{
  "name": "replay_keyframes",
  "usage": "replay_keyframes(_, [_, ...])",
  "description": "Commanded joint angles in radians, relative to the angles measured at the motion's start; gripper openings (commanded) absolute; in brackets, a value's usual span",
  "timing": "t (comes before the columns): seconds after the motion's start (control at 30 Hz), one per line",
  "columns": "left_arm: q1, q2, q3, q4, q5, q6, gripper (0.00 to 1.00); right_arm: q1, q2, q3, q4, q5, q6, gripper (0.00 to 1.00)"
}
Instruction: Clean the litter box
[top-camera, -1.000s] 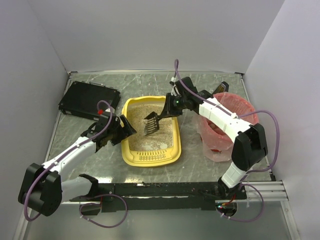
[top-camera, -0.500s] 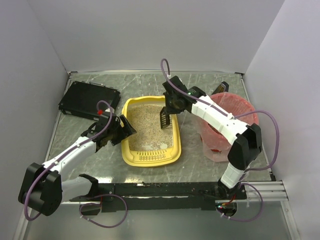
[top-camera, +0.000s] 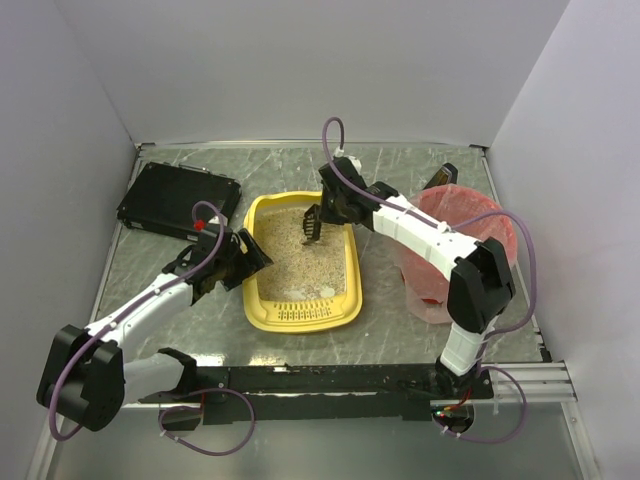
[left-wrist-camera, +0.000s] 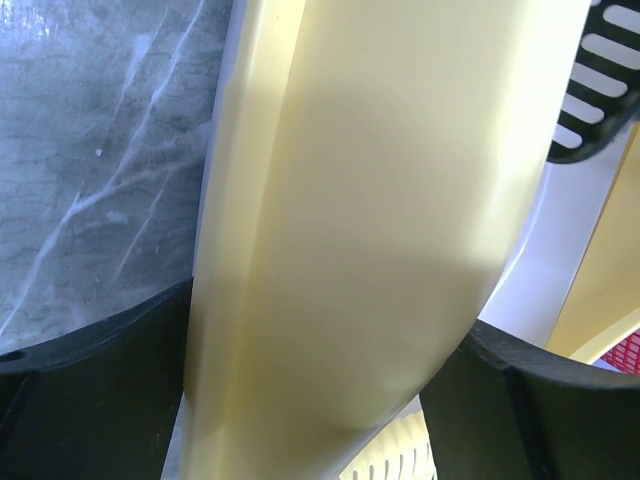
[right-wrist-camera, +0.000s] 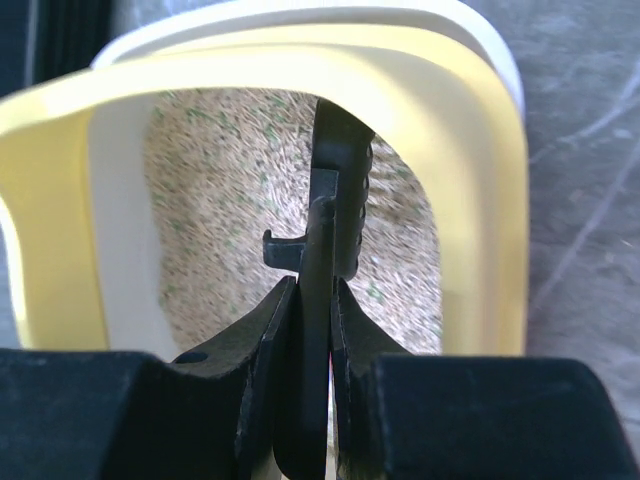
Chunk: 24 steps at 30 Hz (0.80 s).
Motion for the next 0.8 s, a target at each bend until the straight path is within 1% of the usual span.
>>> replay_keyframes(0.0, [-0.004, 0.018, 0.009, 0.098, 0.016, -0.024, 0.85, 0.010, 0.050, 0.015, 0.104, -0.066, 0.079, 0.00])
replay_keyframes(0.07, [-0.004, 0.022, 0.003, 0.110, 0.019, -0.024, 0.85, 0.011, 0.073, 0.005, 0.108, -0.101, 0.094, 0.00])
replay_keyframes(0.17, [-0.004, 0.027, 0.006, 0.105, 0.016, -0.023, 0.85, 0.010, 0.082, -0.039, 0.174, -0.178, 0.108, 0.00])
replay_keyframes(0.23, [-0.004, 0.027, 0.004, 0.105, 0.010, -0.020, 0.85, 0.011, 0.067, -0.070, 0.269, -0.236, 0.094, 0.00])
replay_keyframes(0.27, [-0.004, 0.025, 0.001, 0.105, 0.011, -0.021, 0.85, 0.011, 0.058, -0.099, 0.300, -0.302, 0.088, 0.00])
replay_keyframes(0.3, [-0.004, 0.024, 0.004, 0.107, 0.011, -0.017, 0.84, 0.013, 0.050, -0.113, 0.383, -0.348, 0.038, 0.00])
replay_keyframes(0.37, [-0.004, 0.021, 0.007, 0.101, 0.010, -0.017, 0.84, 0.011, 0.024, -0.144, 0.422, -0.417, 0.027, 0.00])
replay_keyframes(0.43, [-0.004, 0.019, 0.012, 0.090, -0.004, -0.012, 0.84, 0.013, -0.009, -0.156, 0.424, -0.428, 0.001, 0.00])
replay_keyframes(0.63, [-0.004, 0.004, 0.006, 0.089, -0.010, -0.011, 0.85, 0.013, -0.132, -0.204, 0.380, -0.391, -0.094, 0.00])
replay_keyframes(0.73, [-0.004, 0.012, 0.007, 0.082, -0.012, -0.006, 0.85, 0.010, -0.183, -0.213, 0.340, -0.376, -0.154, 0.00])
replay_keyframes(0.77, [-0.004, 0.015, 0.012, 0.079, -0.009, -0.003, 0.84, 0.013, -0.194, -0.209, 0.297, -0.361, -0.177, 0.00])
